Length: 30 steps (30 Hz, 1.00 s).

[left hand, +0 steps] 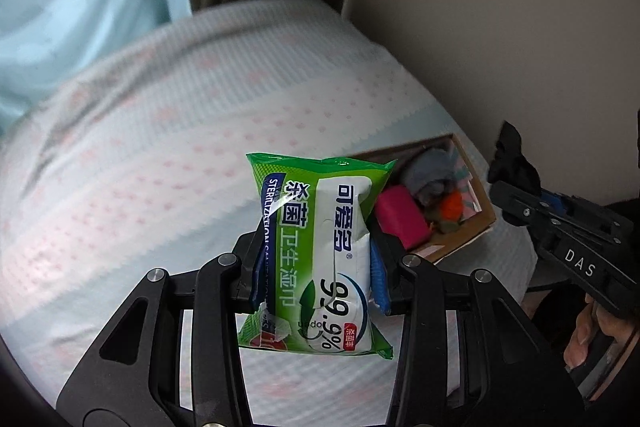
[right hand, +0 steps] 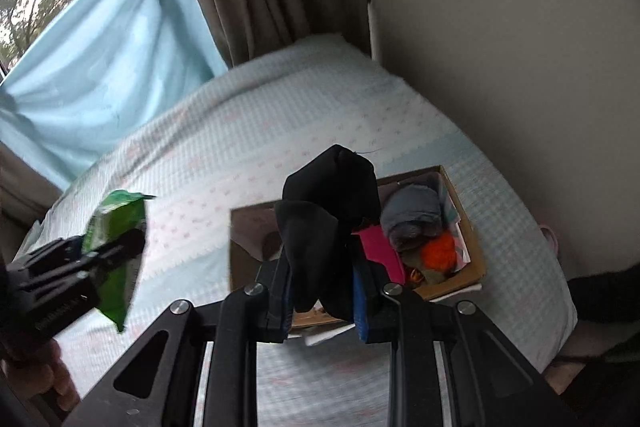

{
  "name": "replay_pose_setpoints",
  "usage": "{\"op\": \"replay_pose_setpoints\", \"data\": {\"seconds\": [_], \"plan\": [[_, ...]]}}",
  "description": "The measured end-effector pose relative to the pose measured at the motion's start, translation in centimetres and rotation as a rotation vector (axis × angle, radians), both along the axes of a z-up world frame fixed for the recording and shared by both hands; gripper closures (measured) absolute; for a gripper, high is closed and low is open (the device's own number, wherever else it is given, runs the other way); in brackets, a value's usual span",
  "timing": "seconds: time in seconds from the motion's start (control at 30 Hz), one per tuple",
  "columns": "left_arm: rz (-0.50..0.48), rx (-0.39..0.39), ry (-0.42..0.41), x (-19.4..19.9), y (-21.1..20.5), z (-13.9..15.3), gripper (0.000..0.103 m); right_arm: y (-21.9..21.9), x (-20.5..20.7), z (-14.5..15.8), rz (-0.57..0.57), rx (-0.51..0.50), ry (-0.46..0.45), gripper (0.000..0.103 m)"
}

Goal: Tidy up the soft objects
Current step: 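Lift the green packet and black sock and carry both over the box, then open the left tool to drop the packet while the right tool releases the black sock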

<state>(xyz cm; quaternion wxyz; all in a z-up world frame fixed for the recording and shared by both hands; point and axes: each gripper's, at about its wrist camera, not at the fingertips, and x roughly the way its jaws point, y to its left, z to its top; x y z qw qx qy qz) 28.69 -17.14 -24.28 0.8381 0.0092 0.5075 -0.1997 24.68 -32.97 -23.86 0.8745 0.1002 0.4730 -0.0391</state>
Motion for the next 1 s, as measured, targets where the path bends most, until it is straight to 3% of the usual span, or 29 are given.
{"op": "replay_pose_setpoints", "data": {"seconds": [0.2, 0.4, 0.73, 0.8, 0.83, 0.87, 0.9, 0.93, 0.97, 1.0], "plan": [[0.003, 0.043, 0.113, 2.0, -5.6, -5.7, 0.066, -3.5, 3.6, -4.0, 0.069, 0.047, 0.106, 0.081], [0.018, 0.091, 0.224, 3.3, -8.4, -10.3, 0.066, -5.4, 6.0, -7.4, 0.103, 0.123, 0.21, 0.081], [-0.033, 0.189, 0.286, 3.3, -10.6, -14.1, 0.066, -6.6, 9.0, -11.8, 0.109, 0.246, 0.344, 0.081], [-0.048, 0.191, 0.295, 3.3, -10.7, -14.3, 0.059, -6.8, 9.5, -12.5, 0.104, 0.272, 0.361, 0.079], [-0.052, 0.202, 0.296, 3.7, -11.0, -14.5, 0.05, -7.0, 9.8, -12.7, 0.1, 0.283, 0.365, 0.069], [-0.057, 0.222, 0.294, 3.8, -11.1, -14.4, 0.023, -7.1, 9.9, -12.9, 0.089, 0.287, 0.369, 0.047], [-0.066, 0.235, 0.284, 3.7, -11.0, -14.1, 0.0, -7.3, 9.9, -12.9, 0.08, 0.288, 0.367, 0.036], [-0.073, 0.235, 0.274, 3.7, -10.8, -13.9, 0.0, -7.5, 10.0, -12.7, 0.076, 0.293, 0.356, 0.018], [-0.078, 0.234, 0.268, 3.6, -10.7, -13.6, 0.0, -7.7, 10.0, -12.5, 0.07, 0.294, 0.344, 0.01], [-0.078, 0.239, 0.266, 3.6, -10.5, -13.4, 0.0, -7.8, 10.0, -12.3, 0.064, 0.29, 0.335, 0.009]]}}
